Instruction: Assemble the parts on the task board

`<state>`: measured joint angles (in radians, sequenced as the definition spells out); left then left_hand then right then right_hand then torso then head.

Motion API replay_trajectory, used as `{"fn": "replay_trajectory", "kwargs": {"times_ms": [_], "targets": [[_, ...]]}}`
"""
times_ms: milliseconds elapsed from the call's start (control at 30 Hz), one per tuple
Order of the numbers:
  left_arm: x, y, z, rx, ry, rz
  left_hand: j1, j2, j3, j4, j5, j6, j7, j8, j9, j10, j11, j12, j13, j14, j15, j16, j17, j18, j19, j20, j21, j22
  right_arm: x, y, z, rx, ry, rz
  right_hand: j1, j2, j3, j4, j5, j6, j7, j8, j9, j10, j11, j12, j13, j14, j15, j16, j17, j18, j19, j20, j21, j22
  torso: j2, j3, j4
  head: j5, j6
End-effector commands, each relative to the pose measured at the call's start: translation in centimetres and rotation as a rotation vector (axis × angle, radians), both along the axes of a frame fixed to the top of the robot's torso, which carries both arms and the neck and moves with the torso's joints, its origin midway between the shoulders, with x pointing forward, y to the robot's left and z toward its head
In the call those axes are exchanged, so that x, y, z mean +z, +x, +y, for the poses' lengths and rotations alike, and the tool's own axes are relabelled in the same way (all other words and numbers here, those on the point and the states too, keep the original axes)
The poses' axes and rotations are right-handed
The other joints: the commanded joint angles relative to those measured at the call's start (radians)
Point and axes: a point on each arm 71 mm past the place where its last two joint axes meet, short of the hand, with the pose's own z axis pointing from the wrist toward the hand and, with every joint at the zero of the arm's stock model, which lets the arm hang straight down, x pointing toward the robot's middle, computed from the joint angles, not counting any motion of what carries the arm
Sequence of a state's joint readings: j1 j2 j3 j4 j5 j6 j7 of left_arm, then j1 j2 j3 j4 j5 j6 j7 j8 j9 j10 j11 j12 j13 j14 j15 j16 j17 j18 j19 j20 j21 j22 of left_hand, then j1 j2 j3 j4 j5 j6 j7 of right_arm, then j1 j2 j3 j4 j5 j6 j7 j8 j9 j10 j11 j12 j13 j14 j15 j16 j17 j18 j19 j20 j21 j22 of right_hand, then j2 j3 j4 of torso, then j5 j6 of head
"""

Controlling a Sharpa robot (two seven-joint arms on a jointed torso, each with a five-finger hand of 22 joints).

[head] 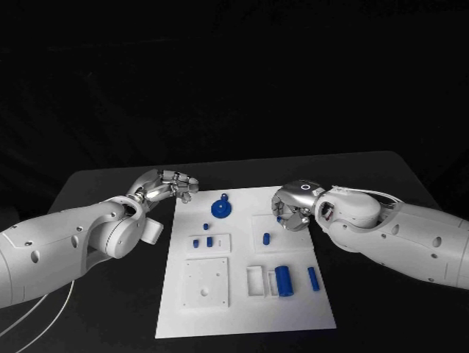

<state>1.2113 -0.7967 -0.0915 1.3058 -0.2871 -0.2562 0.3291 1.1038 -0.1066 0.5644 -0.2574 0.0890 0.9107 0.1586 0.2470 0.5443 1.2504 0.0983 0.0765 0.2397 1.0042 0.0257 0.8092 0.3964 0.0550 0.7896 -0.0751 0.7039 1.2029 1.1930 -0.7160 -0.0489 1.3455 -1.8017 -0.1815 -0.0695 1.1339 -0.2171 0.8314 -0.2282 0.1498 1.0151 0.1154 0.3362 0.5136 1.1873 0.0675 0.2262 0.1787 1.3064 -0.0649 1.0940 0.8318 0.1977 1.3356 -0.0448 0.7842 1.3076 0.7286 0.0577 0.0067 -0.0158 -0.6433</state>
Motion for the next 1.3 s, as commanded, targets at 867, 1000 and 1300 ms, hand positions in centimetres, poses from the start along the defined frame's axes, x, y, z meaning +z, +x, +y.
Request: {"fn": "replay_trajectory", "kwargs": {"times_ms": [867,1000,1300], "targets": [[0.1,0.0,-0.2,-0.013,-0.015,0.003,-0.005,0.003,-0.004,-0.002,0.006,-0.011,0.0,0.006,-0.002,-0.005,0.001,-0.006,-0.002,0.013,0.0,-0.008,0.006,-0.005,0.001,0.002,-0.007,0.003,-1.0,-1.3,1.7,0.057,-0.096,-0.065,0.006,-0.002,0.039,0.0,-0.038,0.036,-0.01,0.008,0.002,0.125,-0.036,-0.008,0.073,0.001,-0.014,0.004,0.004,0.064,-0.009,-0.003,0.016,0.021,0.0,-0.001,-0.0002,-0.004,-0.004],[0.1,0.0,-0.1,-0.011,-0.013,0.007,-0.005,0.003,-0.004,-0.002,0.006,-0.012,0.0,0.006,-0.003,-0.005,0.001,-0.006,-0.002,0.013,0.0,-0.009,0.007,-0.005,0.002,0.002,-0.007,0.003,-1.1,-1.6,2.2,0.073,-0.122,-0.097,0.008,-0.005,0.046,0.002,-0.045,0.041,-0.012,0.008,0.001,0.129,-0.037,-0.01,0.079,0.001,-0.015,0.004,0.005,0.064,-0.009,-0.003,0.018,0.021,0.0,-0.001,-0.0001,-0.004,-0.005],[0.0,0.0,-0.1,-0.011,-0.012,0.011,-0.005,0.002,-0.005,-0.002,0.006,-0.013,0.0,0.006,-0.003,-0.006,0.002,-0.006,-0.003,0.014,0.0,-0.01,0.008,-0.005,0.002,0.002,-0.007,0.004,-1.2,-1.9,2.5,0.065,-0.149,-0.112,0.01,-0.025,0.07,0.015,-0.067,0.049,-0.014,0.006,-0.001,0.136,-0.038,-0.019,0.094,0.002,-0.017,0.004,0.006,0.064,-0.009,-0.003,0.023,0.02,0.0,-0.0013,0.0007,-0.003,-0.005]]}}
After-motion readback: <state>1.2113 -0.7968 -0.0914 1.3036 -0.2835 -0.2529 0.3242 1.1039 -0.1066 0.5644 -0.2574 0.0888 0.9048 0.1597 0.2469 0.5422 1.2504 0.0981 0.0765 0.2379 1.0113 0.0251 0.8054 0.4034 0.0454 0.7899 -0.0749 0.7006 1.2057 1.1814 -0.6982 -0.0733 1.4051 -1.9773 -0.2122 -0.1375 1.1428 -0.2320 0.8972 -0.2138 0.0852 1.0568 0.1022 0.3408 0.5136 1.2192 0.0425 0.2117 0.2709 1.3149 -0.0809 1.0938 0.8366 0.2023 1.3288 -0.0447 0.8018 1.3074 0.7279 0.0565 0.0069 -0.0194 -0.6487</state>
